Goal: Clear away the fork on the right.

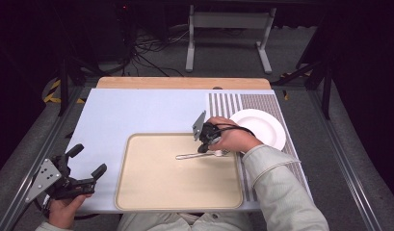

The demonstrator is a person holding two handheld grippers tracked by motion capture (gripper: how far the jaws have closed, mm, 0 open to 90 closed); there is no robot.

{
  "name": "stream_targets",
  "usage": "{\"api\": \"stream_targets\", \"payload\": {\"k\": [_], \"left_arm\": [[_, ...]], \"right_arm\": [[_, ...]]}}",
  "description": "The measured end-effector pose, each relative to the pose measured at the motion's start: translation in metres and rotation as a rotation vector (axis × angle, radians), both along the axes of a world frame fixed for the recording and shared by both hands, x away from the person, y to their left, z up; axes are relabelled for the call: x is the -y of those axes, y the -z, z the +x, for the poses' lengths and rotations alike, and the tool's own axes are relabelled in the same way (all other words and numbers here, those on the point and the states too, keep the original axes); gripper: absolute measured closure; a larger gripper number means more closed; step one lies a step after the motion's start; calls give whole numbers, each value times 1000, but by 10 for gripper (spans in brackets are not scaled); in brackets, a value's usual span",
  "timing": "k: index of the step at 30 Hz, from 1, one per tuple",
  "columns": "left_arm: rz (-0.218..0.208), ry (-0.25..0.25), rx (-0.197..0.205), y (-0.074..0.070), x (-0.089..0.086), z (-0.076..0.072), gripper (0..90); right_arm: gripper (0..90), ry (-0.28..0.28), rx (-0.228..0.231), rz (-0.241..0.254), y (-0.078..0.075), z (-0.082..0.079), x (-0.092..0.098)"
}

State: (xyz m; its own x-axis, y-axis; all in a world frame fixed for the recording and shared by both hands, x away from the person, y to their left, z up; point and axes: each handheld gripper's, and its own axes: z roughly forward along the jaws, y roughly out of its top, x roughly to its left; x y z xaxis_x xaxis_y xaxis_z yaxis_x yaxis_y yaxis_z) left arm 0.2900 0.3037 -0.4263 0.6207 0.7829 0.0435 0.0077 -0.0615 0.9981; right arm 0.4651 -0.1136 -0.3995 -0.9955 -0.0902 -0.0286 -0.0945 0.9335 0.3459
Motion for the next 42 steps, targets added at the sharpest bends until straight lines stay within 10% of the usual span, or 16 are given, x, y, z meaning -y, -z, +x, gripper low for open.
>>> {"api": "stream_targets", "payload": {"k": [23,42], "left_arm": [[-4,0,0,0,0,0,21],[-2,2,-2,0,0,0,21]], "right_arm": [[900,154,-24,105,13,9,-26],[900,198,-64,91,29,10,-28]]}}
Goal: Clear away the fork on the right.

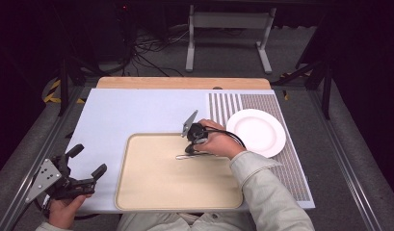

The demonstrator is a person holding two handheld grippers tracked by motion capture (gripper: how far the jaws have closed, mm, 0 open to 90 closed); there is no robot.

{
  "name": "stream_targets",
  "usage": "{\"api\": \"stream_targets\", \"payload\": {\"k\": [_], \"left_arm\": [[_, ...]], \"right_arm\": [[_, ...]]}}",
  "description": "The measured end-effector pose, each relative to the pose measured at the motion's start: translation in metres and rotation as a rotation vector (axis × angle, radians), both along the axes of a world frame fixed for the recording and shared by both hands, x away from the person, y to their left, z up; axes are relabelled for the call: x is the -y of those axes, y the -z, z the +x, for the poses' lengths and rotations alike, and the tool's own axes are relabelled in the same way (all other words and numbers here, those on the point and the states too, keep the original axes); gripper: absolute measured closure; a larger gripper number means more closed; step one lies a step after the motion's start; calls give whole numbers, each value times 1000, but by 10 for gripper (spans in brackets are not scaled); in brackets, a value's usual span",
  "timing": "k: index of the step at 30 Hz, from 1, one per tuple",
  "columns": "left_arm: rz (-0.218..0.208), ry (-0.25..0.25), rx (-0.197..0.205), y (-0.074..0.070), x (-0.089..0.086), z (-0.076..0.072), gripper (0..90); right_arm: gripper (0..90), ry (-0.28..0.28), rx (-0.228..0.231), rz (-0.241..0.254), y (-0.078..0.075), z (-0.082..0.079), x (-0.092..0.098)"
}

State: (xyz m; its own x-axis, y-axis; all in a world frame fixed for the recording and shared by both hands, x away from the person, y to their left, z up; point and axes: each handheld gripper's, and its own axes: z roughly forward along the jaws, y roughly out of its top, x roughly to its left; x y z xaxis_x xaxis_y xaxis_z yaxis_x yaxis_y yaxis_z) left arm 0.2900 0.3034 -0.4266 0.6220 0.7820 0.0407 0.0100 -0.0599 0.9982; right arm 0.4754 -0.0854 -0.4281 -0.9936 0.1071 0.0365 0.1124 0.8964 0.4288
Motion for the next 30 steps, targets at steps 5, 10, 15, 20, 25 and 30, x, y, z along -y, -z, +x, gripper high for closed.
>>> {"api": "stream_targets", "payload": {"k": [5,10,15,20,25,30], "left_arm": [[-1,-2,0,0,0,0,21],[0,-2,0,0,0,0,21],[1,0,-1,0,0,0,21],[2,-1,-2,0,0,1,21],[2,0,1,0,1,1,21],[1,0,-2,0,1,1,21]], "right_arm": [[900,-13,-21,-25,-1,-4,0],[900,-53,-37,-46,-2,-11,0],[900,-79,-62,-61,-2,-21,5],[900,-97,-84,-77,-3,-31,13],[900,-109,-96,-92,-3,-38,20],[900,-110,-110,-107,-4,-44,28]]}}
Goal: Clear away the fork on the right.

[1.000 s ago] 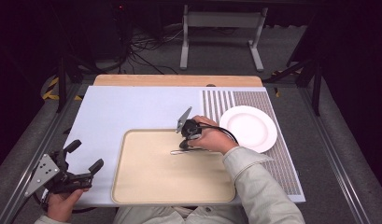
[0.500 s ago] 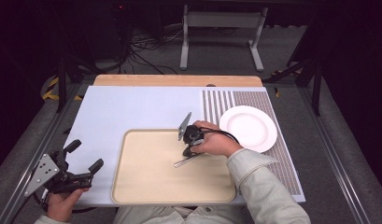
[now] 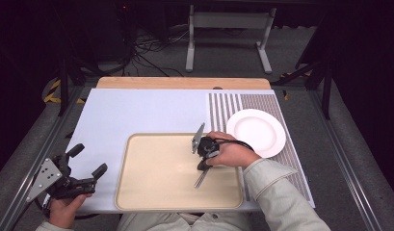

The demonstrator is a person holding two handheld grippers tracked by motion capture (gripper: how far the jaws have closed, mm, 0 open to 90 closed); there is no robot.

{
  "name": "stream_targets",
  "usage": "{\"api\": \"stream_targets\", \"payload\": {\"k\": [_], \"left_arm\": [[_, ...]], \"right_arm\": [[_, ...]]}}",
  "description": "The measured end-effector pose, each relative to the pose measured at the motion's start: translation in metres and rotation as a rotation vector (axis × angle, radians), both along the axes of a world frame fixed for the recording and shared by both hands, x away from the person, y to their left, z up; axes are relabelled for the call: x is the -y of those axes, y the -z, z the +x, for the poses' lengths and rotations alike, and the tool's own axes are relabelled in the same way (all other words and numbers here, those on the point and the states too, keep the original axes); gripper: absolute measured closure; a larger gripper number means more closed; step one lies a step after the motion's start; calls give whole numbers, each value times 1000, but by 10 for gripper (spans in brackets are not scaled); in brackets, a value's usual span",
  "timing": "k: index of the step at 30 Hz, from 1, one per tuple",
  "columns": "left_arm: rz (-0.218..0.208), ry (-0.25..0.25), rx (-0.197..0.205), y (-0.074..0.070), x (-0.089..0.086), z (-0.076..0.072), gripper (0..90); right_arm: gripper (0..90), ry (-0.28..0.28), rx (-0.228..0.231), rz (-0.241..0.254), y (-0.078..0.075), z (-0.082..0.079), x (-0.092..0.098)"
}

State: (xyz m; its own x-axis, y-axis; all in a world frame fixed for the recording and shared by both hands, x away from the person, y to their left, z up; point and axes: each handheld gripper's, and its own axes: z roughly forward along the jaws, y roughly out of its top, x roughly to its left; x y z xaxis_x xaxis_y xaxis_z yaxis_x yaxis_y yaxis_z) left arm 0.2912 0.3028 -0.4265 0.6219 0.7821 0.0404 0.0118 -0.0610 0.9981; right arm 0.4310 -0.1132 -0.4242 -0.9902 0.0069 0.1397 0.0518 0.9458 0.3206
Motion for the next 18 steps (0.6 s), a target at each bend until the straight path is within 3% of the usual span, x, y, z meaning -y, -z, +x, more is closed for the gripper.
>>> {"api": "stream_targets", "payload": {"k": [7,18], "left_arm": [[1,0,1,0,0,0,21],[3,2,1,0,1,1,21]], "right_arm": [[900,6,-18,-21,-1,-6,9],[900,18,-27,-5,-1,-11,27]]}}
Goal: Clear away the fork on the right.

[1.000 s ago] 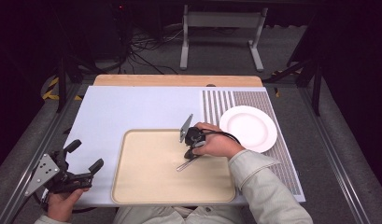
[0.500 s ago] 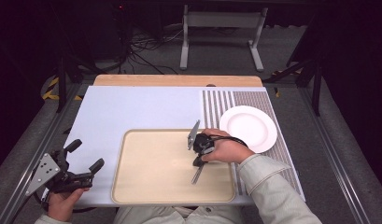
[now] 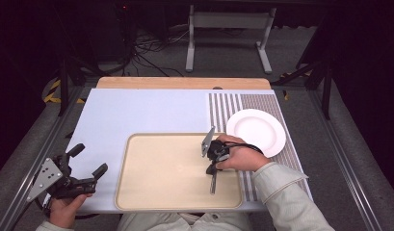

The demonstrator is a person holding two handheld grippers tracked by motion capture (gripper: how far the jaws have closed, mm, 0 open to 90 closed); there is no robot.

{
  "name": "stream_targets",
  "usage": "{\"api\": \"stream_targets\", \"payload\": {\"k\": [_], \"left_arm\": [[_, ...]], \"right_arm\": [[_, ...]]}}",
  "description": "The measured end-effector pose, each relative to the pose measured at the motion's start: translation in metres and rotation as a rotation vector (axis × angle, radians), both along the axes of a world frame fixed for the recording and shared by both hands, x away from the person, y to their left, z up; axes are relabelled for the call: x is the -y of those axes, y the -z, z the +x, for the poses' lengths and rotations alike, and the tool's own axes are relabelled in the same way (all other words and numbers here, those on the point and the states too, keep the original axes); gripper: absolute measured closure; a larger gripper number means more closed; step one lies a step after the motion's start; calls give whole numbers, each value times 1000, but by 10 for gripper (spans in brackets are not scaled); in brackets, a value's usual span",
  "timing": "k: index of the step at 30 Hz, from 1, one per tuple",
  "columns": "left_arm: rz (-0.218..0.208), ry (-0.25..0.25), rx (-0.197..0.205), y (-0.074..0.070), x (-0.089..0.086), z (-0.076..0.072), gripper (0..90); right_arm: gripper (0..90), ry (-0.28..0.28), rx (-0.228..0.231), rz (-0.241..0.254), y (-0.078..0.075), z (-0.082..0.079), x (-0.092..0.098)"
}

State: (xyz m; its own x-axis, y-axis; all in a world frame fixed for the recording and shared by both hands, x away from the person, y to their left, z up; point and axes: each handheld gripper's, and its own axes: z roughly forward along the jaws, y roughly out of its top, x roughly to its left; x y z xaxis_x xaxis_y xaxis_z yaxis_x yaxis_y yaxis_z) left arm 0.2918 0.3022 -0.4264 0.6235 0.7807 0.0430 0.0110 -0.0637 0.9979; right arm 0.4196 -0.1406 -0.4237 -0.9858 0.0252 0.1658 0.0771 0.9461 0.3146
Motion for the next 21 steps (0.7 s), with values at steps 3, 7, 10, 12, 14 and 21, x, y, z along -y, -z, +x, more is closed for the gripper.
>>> {"api": "stream_targets", "payload": {"k": [3,7,10,12,14,21], "left_arm": [[0,1,0,0,0,0,21],[2,2,-1,0,0,0,21],[2,2,-1,0,0,0,21],[2,2,-1,0,0,0,21],[3,2,-1,0,0,0,21],[2,1,-1,0,0,0,21]], "right_arm": [[900,8,-1,4,0,-1,4],[900,15,0,8,0,-1,8],[900,20,-3,5,0,-2,11],[900,27,-2,3,0,-3,13],[900,24,-1,10,0,-3,14],[900,23,-1,16,0,-4,17]]}}
